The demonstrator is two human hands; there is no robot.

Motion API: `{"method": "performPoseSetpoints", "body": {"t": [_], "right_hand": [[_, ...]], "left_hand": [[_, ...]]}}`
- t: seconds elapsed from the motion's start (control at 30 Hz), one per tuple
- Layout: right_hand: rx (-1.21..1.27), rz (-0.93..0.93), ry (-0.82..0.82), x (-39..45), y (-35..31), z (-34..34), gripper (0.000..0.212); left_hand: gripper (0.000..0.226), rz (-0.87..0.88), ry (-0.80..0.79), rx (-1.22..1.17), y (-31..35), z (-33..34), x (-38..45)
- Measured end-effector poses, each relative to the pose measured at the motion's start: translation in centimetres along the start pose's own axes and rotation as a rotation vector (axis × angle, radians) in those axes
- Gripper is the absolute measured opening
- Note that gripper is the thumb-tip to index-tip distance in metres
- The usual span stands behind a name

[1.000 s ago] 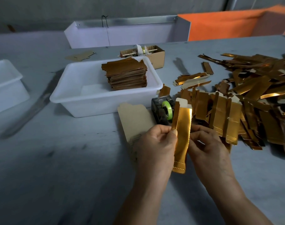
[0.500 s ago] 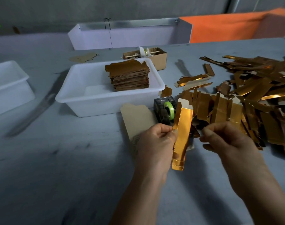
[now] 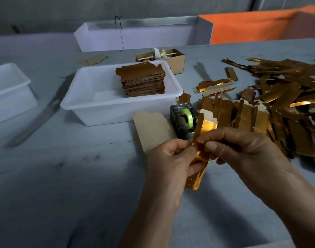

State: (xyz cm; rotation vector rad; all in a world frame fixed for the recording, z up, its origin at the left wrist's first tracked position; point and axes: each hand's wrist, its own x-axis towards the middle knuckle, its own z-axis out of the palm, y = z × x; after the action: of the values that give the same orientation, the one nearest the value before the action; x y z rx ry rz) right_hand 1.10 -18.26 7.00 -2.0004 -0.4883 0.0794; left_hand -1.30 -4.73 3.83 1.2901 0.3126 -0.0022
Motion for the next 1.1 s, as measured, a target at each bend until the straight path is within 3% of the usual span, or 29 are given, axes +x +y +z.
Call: {"method": "performPoseSetpoints", "body": {"t": [0.17,0.53,1.1], "right_hand": [[-0.17,0.016,0.031,0.3,0.4,0.3,0.037],[-0.237,0.056,0.1,0.5,0.6,0.8,0.03],[-0.626,0.019,0.243,0.0,-1.1,1.5,0.041]], "left_hand": [[0.009,0.017,-0.009,0.003,0.1,-0.1,-0.2],[0.017,-0.011,-0.124,-0.007,0.4,-0.5,-0.5],[0.02,0.292,0.198,0.174,-1.5,1.4,-1.6]]}}
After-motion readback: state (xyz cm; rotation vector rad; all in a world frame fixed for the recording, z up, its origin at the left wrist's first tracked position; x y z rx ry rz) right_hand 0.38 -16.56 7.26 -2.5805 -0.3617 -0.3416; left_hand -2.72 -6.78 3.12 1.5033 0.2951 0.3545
